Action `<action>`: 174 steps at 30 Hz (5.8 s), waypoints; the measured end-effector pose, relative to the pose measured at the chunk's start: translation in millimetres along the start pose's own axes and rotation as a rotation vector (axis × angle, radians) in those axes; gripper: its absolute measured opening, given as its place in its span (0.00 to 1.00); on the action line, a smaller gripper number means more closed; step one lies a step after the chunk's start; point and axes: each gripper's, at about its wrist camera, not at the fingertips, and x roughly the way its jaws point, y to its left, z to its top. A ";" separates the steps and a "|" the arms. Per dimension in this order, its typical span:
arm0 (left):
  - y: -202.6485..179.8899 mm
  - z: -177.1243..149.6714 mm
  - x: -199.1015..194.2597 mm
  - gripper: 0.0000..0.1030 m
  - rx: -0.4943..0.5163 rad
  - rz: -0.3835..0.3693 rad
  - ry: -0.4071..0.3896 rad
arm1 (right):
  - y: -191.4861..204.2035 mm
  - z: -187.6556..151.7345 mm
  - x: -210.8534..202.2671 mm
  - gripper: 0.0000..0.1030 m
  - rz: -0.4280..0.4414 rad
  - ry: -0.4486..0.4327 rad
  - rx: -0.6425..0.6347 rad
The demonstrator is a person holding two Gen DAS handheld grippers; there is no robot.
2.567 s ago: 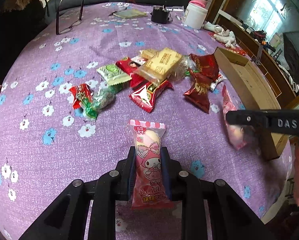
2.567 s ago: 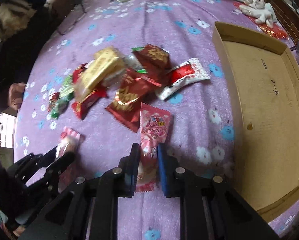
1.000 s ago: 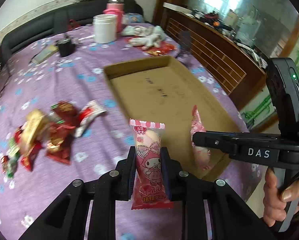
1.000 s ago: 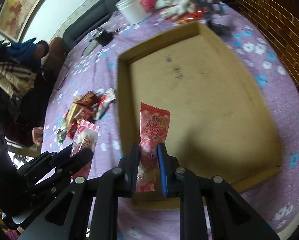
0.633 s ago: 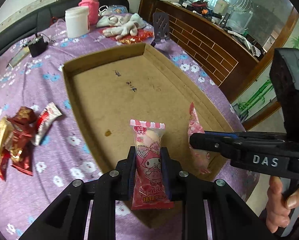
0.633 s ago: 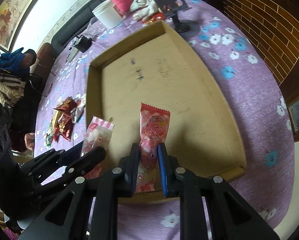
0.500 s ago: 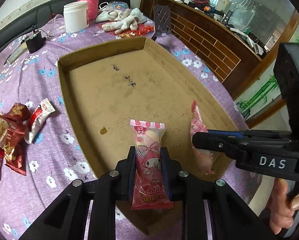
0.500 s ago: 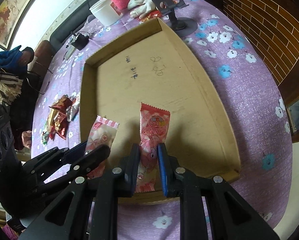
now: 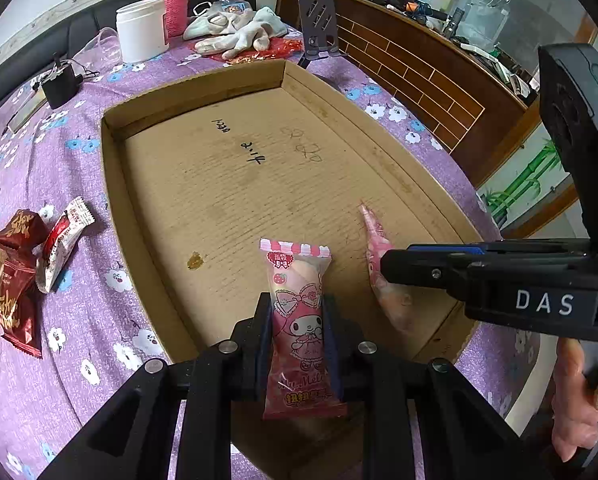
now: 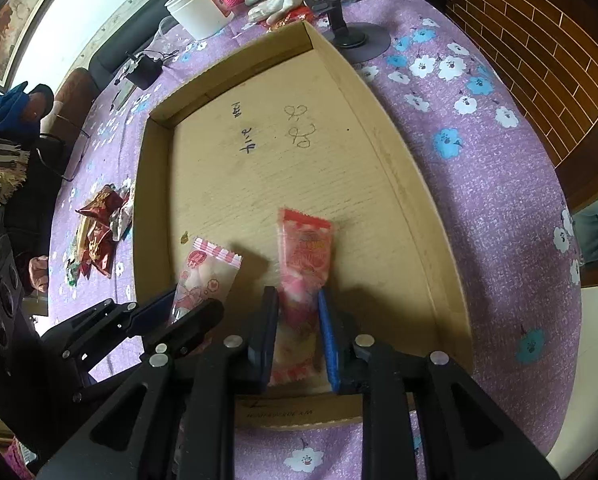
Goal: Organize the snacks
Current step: 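Carry both pink snacks into the cardboard box and open the left tool, then open the right tool to drop the pink candy packet in the box, then grasp the red triangular wrapped snack with the right tool, then grasp the green wrapped candy with the left tool while the right tool holds the red snack, then carry the green candy and red snack over the cardboard box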
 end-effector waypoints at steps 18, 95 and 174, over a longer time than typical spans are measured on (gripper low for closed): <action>11.5 0.8 -20.4 0.35 -0.008 -0.009 -0.042 | 12.0 -2.6 -14.8 0.20 -0.029 -0.068 0.016; 306.5 -112.5 -135.7 0.49 -0.212 0.215 -0.156 | 282.2 5.0 133.3 0.25 -0.114 0.025 -0.246; 102.8 -50.3 -90.4 0.21 -0.025 0.071 -0.161 | 132.7 -46.7 6.2 0.25 -0.052 -0.103 -0.287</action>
